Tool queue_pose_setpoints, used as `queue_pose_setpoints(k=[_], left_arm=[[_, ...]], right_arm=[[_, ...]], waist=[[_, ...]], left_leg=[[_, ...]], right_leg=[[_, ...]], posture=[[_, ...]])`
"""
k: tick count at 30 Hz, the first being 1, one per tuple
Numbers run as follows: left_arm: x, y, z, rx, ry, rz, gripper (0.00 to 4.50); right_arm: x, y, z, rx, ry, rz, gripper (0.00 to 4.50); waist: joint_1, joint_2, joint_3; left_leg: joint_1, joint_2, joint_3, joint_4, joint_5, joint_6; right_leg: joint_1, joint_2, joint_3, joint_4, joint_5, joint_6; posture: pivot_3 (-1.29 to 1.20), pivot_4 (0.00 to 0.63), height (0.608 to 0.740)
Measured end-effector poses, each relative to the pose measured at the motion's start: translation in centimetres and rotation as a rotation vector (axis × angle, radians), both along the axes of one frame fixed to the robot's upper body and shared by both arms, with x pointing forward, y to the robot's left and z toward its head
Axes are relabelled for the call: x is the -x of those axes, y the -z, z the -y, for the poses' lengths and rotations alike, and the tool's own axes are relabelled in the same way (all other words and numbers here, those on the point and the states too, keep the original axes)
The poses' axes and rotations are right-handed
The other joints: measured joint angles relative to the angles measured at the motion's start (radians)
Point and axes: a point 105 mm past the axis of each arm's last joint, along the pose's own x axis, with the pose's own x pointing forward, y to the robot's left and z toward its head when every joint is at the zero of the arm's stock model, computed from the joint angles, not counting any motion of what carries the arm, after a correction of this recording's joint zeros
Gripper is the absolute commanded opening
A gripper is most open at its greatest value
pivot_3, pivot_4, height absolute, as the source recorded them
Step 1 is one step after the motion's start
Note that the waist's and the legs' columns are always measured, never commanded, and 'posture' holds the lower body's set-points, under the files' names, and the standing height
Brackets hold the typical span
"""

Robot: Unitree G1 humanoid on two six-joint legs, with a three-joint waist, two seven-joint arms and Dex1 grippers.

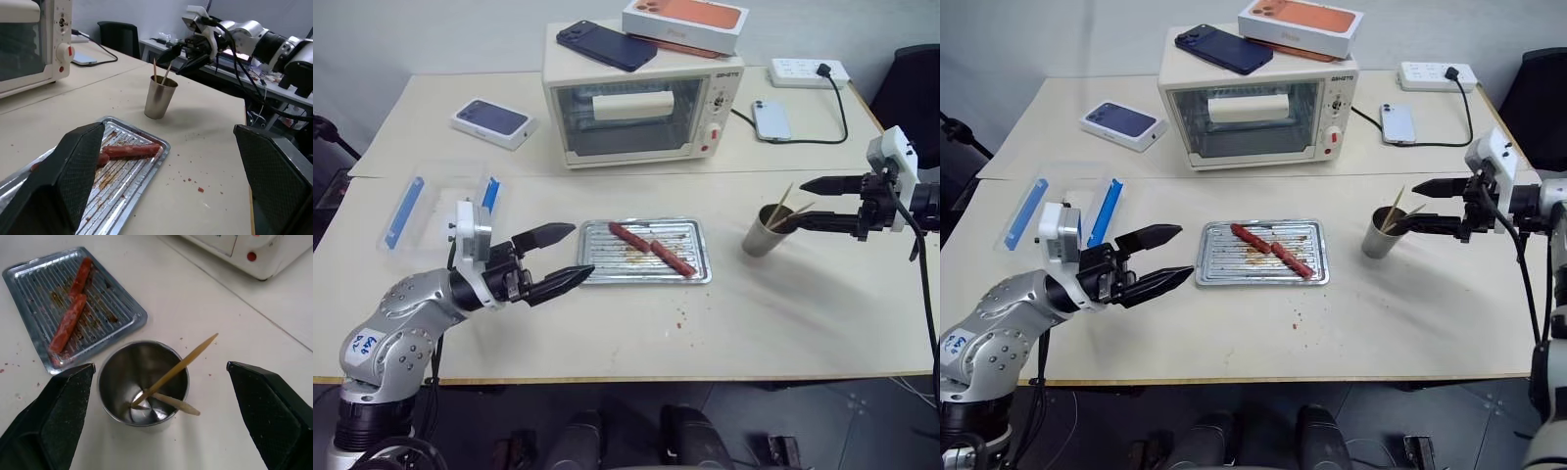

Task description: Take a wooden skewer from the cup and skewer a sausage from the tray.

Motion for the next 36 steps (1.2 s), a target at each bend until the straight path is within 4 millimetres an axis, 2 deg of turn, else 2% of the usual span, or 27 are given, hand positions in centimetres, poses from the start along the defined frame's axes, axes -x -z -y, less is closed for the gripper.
queue_pose_setpoints(k=[5,8,22,24,34,36], left_arm=[[0.6,0.7,0.0,-0.007,-0.013,-0.023,4.45],[0.7,0.8,0.0,-0.009,-0.016,-0.023,4.50],[0.7,0.7,-0.5,-0.005,-0.038,-0.013,4.50],[0.7,0.7,-0.5,-0.006,-0.039,-0.009,4.50],[0.8,1.1,-0.7,-0.012,-0.049,-0.012,4.50],[0.8,1.1,-0.7,-0.014,-0.050,-0.010,4.50]], right_arm=[[-0.4,0.2,0.4,0.046,-0.003,-0.042,4.50],[-0.6,0.6,0.2,0.044,-0.009,-0.065,4.02],[-0.7,0.3,0.8,0.072,0.013,-0.065,0.15],[-0.7,0.5,0.8,0.076,0.014,-0.069,0.02],[-0.8,0.9,0.8,0.071,0.009,-0.073,0.02],[-0.9,0.8,0.7,0.067,0.011,-0.077,0.42]], waist=[[0.000,0.000,0.000],[-0.001,0.000,0.000],[-0.003,0.000,0.000],[-0.003,0.000,0.000],[-0.003,0.000,0.000],[-0.003,0.000,0.000]], left_leg=[[0.000,0.001,0.002,0.003,0.000,0.000],[0.001,0.001,0.004,0.005,0.000,0.000],[0.006,0.002,0.012,0.005,0.000,0.000],[0.006,0.002,0.012,0.005,0.000,0.000],[0.006,0.002,0.013,0.005,0.000,0.000],[0.006,0.002,0.013,0.005,0.000,0.000]], right_leg=[[0.000,0.001,0.001,0.001,0.000,0.000],[0.000,0.001,0.004,0.005,0.000,0.000],[-0.002,0.003,0.012,0.010,0.000,0.000],[-0.002,0.003,0.012,0.010,0.000,0.000],[-0.003,0.003,0.013,0.011,0.000,0.000],[-0.003,0.003,0.013,0.012,0.000,0.000]], posture=[[0.00,0.150,0.740],[0.00,0.150,0.740],[0.00,0.150,0.740],[0.00,0.150,0.740],[0.00,0.150,0.740],[0.00,0.150,0.740]])
